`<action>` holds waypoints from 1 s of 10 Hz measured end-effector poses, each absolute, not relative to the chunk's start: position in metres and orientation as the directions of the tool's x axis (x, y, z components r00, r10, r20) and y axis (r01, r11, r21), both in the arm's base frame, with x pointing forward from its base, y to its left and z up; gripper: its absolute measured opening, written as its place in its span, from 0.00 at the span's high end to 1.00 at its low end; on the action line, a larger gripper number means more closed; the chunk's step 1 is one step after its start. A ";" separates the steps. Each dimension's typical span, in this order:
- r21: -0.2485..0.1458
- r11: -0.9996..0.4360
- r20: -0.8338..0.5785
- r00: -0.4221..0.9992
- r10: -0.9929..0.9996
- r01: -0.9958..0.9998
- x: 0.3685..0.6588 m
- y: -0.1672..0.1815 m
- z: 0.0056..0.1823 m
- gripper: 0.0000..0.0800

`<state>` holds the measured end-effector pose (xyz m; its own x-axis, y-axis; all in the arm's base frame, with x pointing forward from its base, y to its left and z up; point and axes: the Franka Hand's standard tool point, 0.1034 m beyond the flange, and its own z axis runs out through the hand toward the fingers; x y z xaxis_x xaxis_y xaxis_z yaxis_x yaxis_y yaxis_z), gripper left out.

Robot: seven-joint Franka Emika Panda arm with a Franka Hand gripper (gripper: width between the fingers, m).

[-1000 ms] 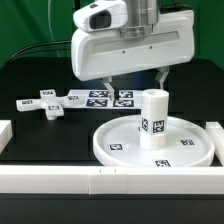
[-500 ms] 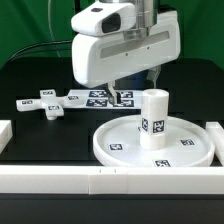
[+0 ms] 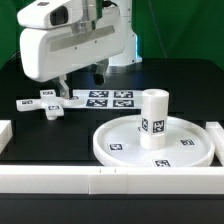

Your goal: Assemble round table

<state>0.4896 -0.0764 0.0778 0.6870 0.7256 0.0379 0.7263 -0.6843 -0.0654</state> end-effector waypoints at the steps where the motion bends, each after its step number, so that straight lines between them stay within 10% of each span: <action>1: -0.066 -0.682 0.038 0.685 0.728 0.728 0.490 -0.075 0.077 0.19; 10: -0.074 -0.576 0.016 0.579 0.815 0.814 0.446 -0.121 0.066 0.19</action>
Offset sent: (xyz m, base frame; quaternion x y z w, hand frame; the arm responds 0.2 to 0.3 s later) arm -0.0514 -0.0375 -0.0104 -0.0137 0.0260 -0.1236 0.9919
